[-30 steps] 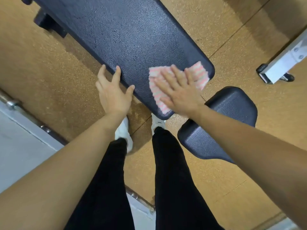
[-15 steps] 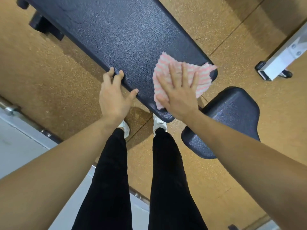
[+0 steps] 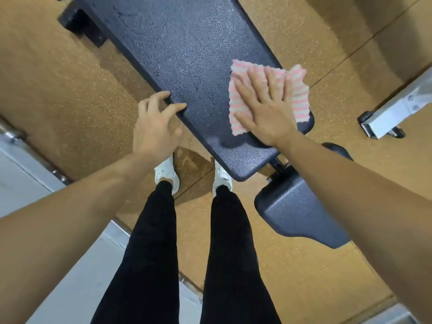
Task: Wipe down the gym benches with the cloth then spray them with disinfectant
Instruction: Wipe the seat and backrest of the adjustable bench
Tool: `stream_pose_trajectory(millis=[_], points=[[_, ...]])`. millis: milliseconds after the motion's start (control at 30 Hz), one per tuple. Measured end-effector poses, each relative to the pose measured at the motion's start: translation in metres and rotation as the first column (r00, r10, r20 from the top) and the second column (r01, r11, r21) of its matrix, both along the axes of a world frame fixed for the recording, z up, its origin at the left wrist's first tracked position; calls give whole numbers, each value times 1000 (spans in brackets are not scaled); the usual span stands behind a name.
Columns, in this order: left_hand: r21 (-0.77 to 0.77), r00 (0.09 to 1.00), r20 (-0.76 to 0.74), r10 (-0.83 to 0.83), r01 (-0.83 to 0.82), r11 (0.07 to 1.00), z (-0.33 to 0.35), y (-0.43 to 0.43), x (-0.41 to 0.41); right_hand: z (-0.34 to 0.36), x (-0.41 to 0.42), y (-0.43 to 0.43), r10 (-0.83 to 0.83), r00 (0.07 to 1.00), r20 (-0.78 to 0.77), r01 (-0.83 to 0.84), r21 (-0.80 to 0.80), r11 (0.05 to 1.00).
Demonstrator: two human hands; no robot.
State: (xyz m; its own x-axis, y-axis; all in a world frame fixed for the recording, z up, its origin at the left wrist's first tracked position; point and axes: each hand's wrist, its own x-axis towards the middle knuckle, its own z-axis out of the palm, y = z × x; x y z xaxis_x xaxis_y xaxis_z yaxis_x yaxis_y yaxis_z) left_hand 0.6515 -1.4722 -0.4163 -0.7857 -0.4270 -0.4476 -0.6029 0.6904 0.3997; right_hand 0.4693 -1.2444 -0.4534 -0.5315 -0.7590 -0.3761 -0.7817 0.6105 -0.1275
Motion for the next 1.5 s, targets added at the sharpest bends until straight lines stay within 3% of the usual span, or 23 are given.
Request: stream_pose_trajectory(millis=[200,367,533,633,800,1133,1267,1500], points=[[30,997,-76,-25,28,999,-5,-2,1,2,-15,-55,-302,953,0,302,13,953],[69,990,-138,-13,23,997,-9,-11,6,-8,51,-71,-17,1000,4,17,-5,1000],[14,964,-232,133,-134,991,-6,-33,-1,-3,79,-65,79,996,46,-77,-47,996],[8,965,-176,197,-198,980,-6,-48,-16,7,85,-50,63,995,72,-58,-71,996],[36,956,-118,270,-267,963,-13,-63,-45,9,83,-53,-3,996,87,1,25,1000],[-27,993,-82,81,-83,996,-13,-85,-37,4,-42,-149,-159,987,20,158,34,987],[-69,995,-68,70,-74,995,-15,-88,-36,-2,-26,-143,-134,991,-20,134,28,991],[9,984,-129,126,-126,992,-21,-92,-37,-5,51,-124,69,997,20,-70,47,996]])
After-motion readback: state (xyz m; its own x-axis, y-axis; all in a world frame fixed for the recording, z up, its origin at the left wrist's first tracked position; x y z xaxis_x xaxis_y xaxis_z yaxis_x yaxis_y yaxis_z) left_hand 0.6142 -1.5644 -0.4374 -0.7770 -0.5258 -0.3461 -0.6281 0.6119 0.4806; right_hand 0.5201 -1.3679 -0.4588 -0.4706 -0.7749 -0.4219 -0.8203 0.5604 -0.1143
